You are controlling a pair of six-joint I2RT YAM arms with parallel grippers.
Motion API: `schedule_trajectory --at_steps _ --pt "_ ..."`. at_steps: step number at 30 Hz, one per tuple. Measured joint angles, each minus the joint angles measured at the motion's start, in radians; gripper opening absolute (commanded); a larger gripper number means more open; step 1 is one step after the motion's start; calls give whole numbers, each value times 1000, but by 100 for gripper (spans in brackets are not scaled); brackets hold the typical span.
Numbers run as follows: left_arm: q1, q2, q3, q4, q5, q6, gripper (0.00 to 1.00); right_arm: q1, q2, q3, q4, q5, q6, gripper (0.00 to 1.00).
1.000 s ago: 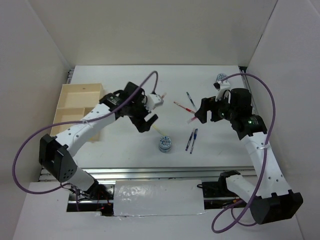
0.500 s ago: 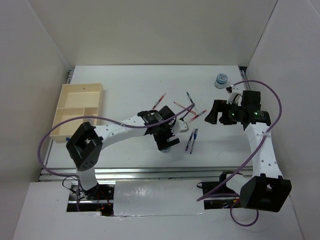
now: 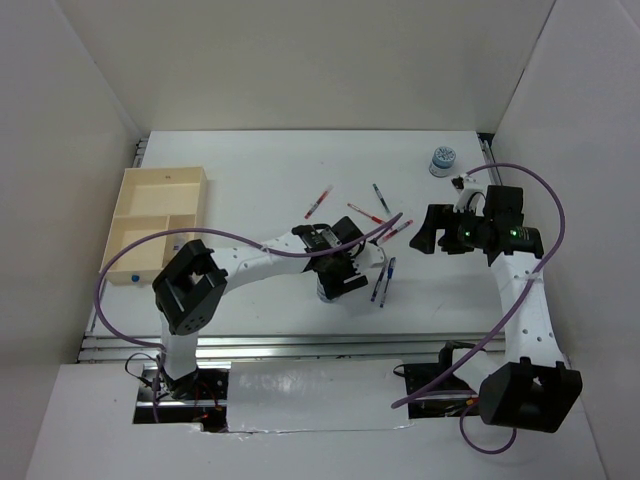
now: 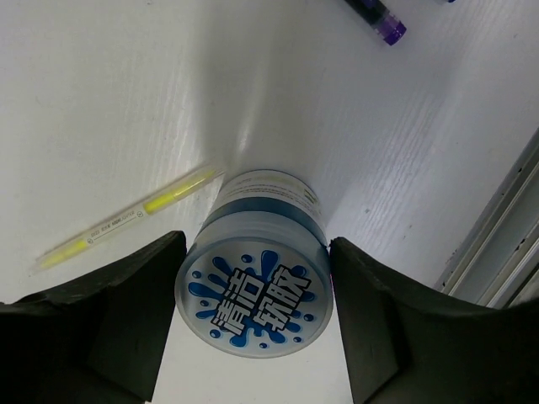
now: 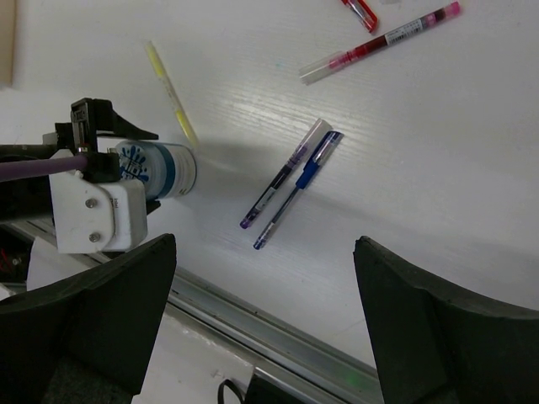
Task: Sort the stationery into containers
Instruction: Pick up the stationery from the center of the board, then place the stationery in the storage box.
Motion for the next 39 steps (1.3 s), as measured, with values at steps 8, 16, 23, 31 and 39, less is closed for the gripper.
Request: schedule_trajectory --at_steps 8,16,23,31,39 --pt "4 0 1 -56 19 -9 95 -5 7 1 -14 -23 -18 92" --pt "7 0 2 -79 18 -33 64 -6 10 1 -34 -34 -40 91" --pt "7 0 123 -211 28 -33 32 -6 9 1 -39 -39 -56 91" --pt "211 -40 497 -391 165 -68 13 -4 10 1 -44 -47 -68 90" --pt "941 -67 527 -412 83 -71 6 40 35 1 -41 -46 -67 89"
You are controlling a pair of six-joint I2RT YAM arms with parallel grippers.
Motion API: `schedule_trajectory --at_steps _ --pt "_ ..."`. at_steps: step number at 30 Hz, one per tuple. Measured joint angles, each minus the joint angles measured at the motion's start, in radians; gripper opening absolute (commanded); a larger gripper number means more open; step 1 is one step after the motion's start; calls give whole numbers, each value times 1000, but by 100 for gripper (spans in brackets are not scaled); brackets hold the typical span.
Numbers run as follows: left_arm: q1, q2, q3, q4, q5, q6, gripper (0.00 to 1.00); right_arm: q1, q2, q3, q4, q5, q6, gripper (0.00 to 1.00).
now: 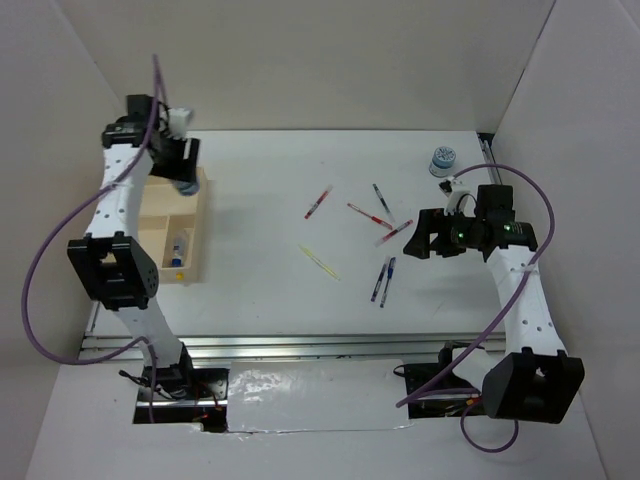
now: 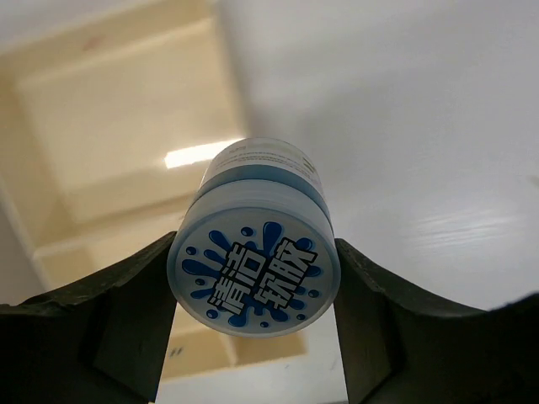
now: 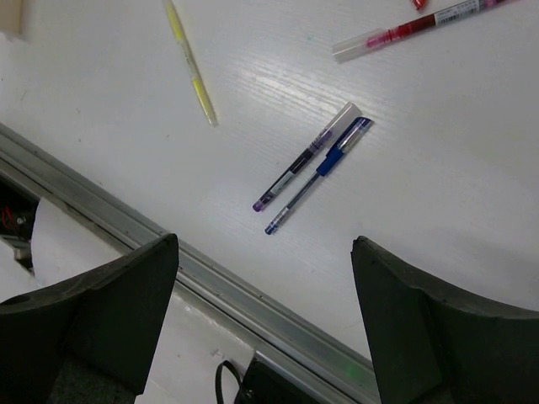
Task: Sort the stationery into containers
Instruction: Place the stationery in the storage box.
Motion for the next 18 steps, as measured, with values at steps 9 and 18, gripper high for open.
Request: schedule_trajectory --at_steps 9,18 --pt "371 -68 -233 -46 -105 55 9 59 41 0 13 0 1 89" --pt "484 -88 -384 5 -101 106 11 70 70 10 13 18 -18 89"
